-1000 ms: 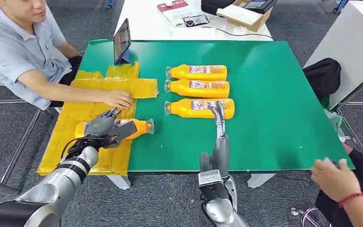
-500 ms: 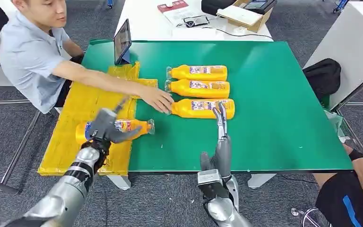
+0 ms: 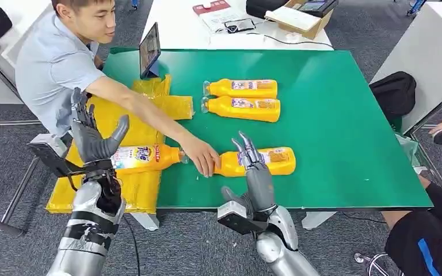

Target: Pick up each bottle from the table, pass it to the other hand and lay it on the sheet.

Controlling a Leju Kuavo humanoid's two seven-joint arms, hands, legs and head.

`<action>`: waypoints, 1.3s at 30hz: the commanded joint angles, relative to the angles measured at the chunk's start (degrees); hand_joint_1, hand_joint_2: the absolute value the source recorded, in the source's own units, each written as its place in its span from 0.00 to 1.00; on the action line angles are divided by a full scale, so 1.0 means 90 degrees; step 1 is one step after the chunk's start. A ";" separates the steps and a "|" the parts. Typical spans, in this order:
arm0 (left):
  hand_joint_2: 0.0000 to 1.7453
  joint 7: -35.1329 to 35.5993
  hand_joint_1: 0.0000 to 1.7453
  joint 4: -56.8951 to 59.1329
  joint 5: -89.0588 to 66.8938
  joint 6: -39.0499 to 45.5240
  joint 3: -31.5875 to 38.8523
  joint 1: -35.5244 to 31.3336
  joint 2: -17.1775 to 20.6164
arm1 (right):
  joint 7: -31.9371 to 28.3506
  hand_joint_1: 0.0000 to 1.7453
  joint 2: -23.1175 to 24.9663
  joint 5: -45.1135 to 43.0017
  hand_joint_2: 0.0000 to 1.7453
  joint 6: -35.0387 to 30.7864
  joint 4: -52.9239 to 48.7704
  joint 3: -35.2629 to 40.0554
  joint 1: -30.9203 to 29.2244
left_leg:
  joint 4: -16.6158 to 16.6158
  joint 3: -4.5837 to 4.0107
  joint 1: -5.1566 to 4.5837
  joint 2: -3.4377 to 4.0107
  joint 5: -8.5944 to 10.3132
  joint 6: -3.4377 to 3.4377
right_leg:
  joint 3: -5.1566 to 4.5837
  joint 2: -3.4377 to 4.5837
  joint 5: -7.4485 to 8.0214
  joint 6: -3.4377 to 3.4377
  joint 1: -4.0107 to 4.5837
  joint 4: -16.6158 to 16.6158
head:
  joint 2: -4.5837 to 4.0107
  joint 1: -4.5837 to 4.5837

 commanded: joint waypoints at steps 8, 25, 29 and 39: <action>1.00 0.0738 0.00 -0.0465 -0.1505 0.1582 -0.0719 0.0689 0.0249 | 0.2091 0.00 -0.0563 0.2306 1.00 0.0804 0.4288 -0.0058 -0.2159 | -0.0002 0.0032 0.0003 0.0011 -0.0011 -0.0005 | 0.0029 0.0014 -0.0006 -0.0013 0.0004 -0.0005 | 0.0000 0.0002; 1.00 0.0915 0.00 -0.0634 -0.2143 0.1479 -0.0848 0.0916 0.0277 | 0.3425 0.00 -0.0522 0.3124 1.00 0.1352 0.5233 -0.0486 -0.2541 | 0.0001 0.0022 0.0003 -0.0011 0.0000 -0.0002 | 0.0023 -0.0010 -0.0004 -0.0009 0.0003 -0.0005 | 0.0000 0.0000; 1.00 0.0894 0.00 -0.0458 -0.2155 0.1425 -0.0983 0.0816 0.0290 | 0.3198 0.00 -0.0444 0.2875 1.00 0.1719 0.5656 -0.0687 -0.2744 | -0.0003 0.0033 0.0001 -0.0012 0.0003 0.0000 | 0.0034 -0.0011 -0.0002 -0.0008 0.0003 -0.0010 | 0.0000 0.0000; 1.00 0.0753 0.00 0.0054 -0.2032 0.1271 -0.1184 0.0482 0.0320 | 0.2574 0.99 -0.0477 0.2393 1.00 0.3478 0.6109 -0.0836 -0.3124 | -0.0003 0.0069 0.0002 -0.0016 0.0006 0.0001 | 0.0064 -0.0017 0.0000 -0.0008 0.0004 -0.0013 | 0.0000 0.0000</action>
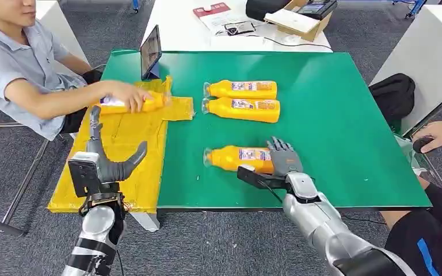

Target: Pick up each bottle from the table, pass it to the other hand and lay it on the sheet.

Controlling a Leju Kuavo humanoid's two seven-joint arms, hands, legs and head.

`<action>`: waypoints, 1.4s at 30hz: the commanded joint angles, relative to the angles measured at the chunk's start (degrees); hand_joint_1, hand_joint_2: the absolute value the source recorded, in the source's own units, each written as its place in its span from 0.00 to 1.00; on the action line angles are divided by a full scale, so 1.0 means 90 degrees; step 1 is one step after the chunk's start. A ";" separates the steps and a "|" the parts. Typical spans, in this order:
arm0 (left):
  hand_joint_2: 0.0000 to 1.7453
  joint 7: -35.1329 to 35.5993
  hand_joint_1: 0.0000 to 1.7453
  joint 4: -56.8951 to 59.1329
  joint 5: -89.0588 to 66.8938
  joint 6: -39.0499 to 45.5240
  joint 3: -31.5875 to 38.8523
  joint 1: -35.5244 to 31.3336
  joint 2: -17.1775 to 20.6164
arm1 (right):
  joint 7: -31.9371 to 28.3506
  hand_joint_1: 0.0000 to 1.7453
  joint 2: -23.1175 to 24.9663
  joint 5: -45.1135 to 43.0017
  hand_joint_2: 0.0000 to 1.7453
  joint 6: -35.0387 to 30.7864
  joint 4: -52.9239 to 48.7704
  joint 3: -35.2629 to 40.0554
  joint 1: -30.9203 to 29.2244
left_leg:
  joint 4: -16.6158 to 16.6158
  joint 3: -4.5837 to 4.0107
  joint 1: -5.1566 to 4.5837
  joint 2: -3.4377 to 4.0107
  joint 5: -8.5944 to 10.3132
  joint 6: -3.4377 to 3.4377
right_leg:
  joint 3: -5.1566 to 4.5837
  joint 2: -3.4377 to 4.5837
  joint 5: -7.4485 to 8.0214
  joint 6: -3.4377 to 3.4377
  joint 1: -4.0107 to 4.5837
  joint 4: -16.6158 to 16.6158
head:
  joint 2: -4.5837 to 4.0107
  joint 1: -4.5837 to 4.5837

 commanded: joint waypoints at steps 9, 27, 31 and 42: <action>1.00 -0.0364 0.00 0.1365 0.0369 -0.0160 -0.0499 -0.0826 0.0194 | -0.2052 1.00 -0.0317 -0.1353 1.00 0.2503 0.1040 -0.0509 -0.0039 | -0.0010 0.0040 0.0013 -0.0036 0.0001 -0.0008 | 0.0051 -0.0037 -0.0007 -0.0013 0.0013 -0.0017 | 0.0000 0.0000; 1.00 0.0442 0.00 0.0793 0.1430 -0.1275 -0.0669 -0.0025 0.0102 | -0.3284 0.98 0.0876 -0.4324 1.00 0.1208 -0.1938 -0.1423 0.1427 | -0.0017 0.0091 0.0016 0.0052 -0.0023 -0.0015 | 0.0080 0.0048 0.0003 -0.0017 0.0016 -0.0024 | 0.0000 0.0002; 1.00 0.0641 0.00 0.0944 0.2429 -0.2057 -0.1066 0.0622 -0.0110 | -0.3241 0.82 0.1177 -0.5383 1.00 -0.0405 -0.4794 -0.1211 0.2478 | -0.0016 0.0075 0.0009 0.0051 -0.0028 -0.0018 | 0.0060 0.0047 -0.0007 -0.0020 0.0010 -0.0010 | 0.0000 -0.0002; 1.00 -0.0052 0.00 -0.0052 0.2796 -0.3268 -0.1827 0.1248 0.0004 | -0.4016 1.00 0.0988 -0.5330 1.00 -0.1006 -0.4278 -0.0360 0.2525 | -0.0003 -0.0035 0.0005 0.0031 -0.0029 -0.0008 | -0.0028 0.0034 -0.0012 -0.0012 0.0006 -0.0005 | 0.0000 0.0000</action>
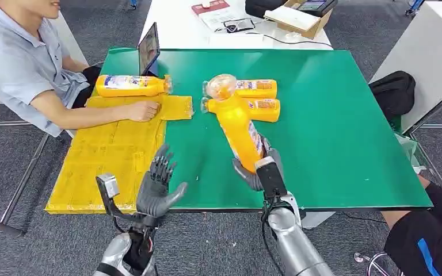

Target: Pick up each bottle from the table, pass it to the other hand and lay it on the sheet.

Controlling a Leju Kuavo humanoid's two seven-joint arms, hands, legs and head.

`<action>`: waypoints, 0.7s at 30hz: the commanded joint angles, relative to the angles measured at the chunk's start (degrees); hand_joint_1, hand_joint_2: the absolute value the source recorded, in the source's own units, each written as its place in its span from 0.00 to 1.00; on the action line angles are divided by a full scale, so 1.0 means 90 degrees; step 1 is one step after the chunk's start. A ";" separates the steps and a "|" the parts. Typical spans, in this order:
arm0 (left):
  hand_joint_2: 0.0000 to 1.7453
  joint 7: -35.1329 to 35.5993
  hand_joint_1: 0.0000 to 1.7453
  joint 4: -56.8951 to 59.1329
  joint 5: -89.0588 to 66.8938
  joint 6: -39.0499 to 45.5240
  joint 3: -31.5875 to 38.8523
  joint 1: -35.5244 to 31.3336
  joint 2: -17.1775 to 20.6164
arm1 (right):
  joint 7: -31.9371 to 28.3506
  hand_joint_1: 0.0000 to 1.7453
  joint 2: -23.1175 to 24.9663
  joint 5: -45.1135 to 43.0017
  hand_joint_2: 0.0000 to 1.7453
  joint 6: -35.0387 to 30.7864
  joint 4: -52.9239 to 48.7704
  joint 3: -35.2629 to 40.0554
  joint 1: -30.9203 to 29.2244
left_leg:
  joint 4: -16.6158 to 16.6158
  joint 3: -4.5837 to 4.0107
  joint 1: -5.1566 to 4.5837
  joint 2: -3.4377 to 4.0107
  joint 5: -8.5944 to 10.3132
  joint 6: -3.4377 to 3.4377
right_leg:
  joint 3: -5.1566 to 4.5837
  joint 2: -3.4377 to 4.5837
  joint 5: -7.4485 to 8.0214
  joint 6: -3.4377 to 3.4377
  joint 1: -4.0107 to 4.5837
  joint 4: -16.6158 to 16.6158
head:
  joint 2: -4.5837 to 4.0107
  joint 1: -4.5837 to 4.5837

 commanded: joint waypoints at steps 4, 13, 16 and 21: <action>1.00 -0.0640 0.00 -0.0697 -0.0965 0.0166 -0.0863 0.0246 0.0171 | -0.0512 1.00 0.0043 0.0787 1.00 -0.0295 0.0182 0.0902 0.0098 | 0.0002 0.0031 0.0005 -0.0012 -0.0019 -0.0009 | 0.0029 -0.0005 -0.0018 -0.0018 0.0007 0.0000 | 0.0000 0.0000; 1.00 -0.0570 0.00 -0.0488 -0.0637 0.0297 -0.0719 -0.0210 0.0021 | -0.0677 1.00 -0.0340 0.1523 1.00 -0.0800 0.0126 0.2547 0.0161 | -0.0003 0.0036 0.0010 -0.0005 -0.0017 -0.0007 | 0.0033 0.0001 -0.0014 -0.0015 0.0011 -0.0007 | 0.0000 0.0000; 1.00 -0.0403 0.00 -0.0390 -0.0353 0.0282 -0.0781 -0.0355 -0.0076 | -0.0677 1.00 -0.0420 0.1830 1.00 -0.1184 0.0602 0.3223 0.0087 | 0.0001 0.0023 0.0008 -0.0013 -0.0012 -0.0003 | 0.0022 -0.0006 -0.0011 -0.0010 0.0009 -0.0004 | 0.0000 0.0000; 1.00 -0.0076 0.00 -0.0127 -0.0038 0.0122 -0.0952 -0.0427 -0.0067 | -0.0677 1.00 -0.0505 0.1727 1.00 -0.1363 0.0597 0.3627 -0.0003 | -0.0005 0.0033 0.0009 -0.0023 -0.0011 -0.0004 | 0.0035 -0.0017 -0.0013 -0.0013 0.0009 -0.0011 | 0.0000 -0.0005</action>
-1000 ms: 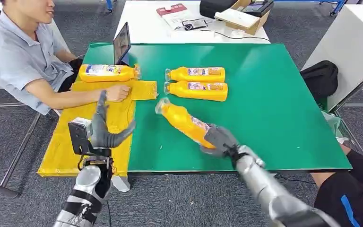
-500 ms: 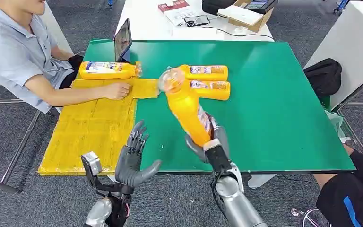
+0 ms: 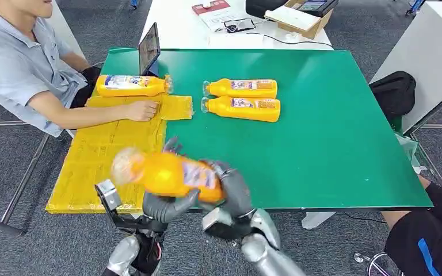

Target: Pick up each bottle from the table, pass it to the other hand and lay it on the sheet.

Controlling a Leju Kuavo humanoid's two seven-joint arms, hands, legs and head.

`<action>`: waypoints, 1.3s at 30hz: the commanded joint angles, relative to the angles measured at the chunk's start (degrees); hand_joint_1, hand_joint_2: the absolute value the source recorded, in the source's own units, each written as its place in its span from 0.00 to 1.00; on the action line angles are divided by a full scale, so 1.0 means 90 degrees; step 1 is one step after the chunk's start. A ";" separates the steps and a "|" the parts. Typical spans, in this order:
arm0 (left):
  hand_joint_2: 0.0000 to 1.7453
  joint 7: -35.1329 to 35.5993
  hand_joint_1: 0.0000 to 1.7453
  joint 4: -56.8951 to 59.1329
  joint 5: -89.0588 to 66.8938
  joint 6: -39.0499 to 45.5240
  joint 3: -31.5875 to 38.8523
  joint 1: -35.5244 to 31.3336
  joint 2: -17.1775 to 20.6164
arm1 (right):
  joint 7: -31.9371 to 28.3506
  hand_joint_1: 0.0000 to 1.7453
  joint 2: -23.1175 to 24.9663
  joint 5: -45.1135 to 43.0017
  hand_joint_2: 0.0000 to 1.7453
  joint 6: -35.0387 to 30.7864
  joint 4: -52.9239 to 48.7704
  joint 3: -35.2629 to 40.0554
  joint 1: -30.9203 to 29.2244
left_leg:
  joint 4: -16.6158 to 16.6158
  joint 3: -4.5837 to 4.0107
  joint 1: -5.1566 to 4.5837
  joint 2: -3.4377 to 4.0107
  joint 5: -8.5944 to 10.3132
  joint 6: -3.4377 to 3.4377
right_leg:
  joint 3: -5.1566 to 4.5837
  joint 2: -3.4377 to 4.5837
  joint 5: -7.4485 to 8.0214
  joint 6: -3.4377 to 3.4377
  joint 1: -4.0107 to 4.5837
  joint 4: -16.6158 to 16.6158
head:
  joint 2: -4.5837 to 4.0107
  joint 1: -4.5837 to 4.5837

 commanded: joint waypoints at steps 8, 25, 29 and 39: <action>1.00 0.0418 0.00 0.0807 0.0637 -0.0371 -0.0379 -0.0535 -0.0029 | -0.0027 1.00 -0.0257 -0.0266 1.00 -0.0182 0.0983 0.1483 -0.0494 | -0.0003 0.0025 0.0005 -0.0008 -0.0007 -0.0009 | 0.0025 -0.0013 -0.0011 -0.0015 0.0007 -0.0005 | 0.0000 0.0000; 1.00 0.0327 1.00 0.0141 0.1458 0.0266 0.0724 -0.0322 -0.0242 | -0.0027 0.00 -0.0065 -0.0060 0.00 -0.0030 0.1132 0.0746 0.0049 | 0.0009 0.0047 0.0014 -0.0008 -0.0030 -0.0018 | 0.0049 -0.0015 -0.0034 -0.0028 0.0017 0.0008 | 0.0000 0.0000; 1.00 0.0462 1.00 0.0461 0.1515 0.0768 0.0950 -0.0532 -0.0270 | -0.0021 0.00 -0.0115 -0.0044 0.00 -0.0341 0.0496 0.0716 0.0310 | 0.0001 0.0012 0.0006 -0.0012 -0.0007 -0.0009 | 0.0012 -0.0020 -0.0014 -0.0013 0.0008 -0.0001 | 0.0000 0.0000; 1.00 -0.0596 1.00 0.3582 -0.1981 0.4253 0.0980 -0.2420 0.0289 | -0.0027 0.00 0.0200 0.0304 0.00 -0.1288 -0.1712 0.0137 0.0768 | 0.0002 -0.0004 0.0003 -0.0019 0.0003 -0.0009 | -0.0004 -0.0013 -0.0004 -0.0014 0.0005 0.0007 | 0.0000 0.0000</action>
